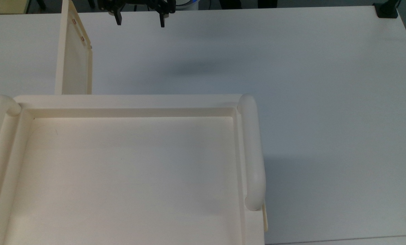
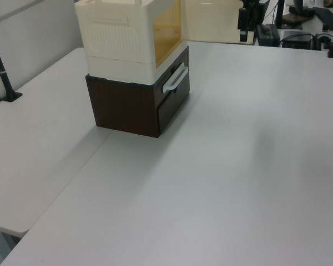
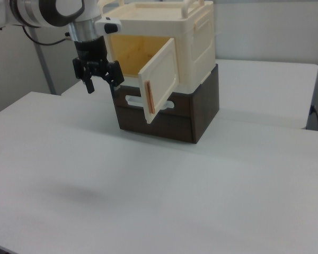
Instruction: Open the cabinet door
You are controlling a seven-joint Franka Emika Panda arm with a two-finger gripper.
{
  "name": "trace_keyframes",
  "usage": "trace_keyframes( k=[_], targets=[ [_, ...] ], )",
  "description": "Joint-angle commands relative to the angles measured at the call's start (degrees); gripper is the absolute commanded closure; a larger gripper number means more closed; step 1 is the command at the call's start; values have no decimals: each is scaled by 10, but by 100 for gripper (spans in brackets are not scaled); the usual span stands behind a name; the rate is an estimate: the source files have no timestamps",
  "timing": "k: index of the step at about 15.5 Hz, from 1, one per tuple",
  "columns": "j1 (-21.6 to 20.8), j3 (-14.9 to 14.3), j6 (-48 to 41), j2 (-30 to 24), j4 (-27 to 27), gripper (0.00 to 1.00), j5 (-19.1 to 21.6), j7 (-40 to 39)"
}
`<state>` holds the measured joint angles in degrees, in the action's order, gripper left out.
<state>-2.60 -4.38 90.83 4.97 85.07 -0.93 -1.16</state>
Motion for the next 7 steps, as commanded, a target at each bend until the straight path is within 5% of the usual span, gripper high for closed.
trace_keyframes(
  k=[1,7],
  targets=[
    [54,50,25,-48,52,0,-7,22],
    [52,50,22,-46,52,0,-7,27]
  ],
)
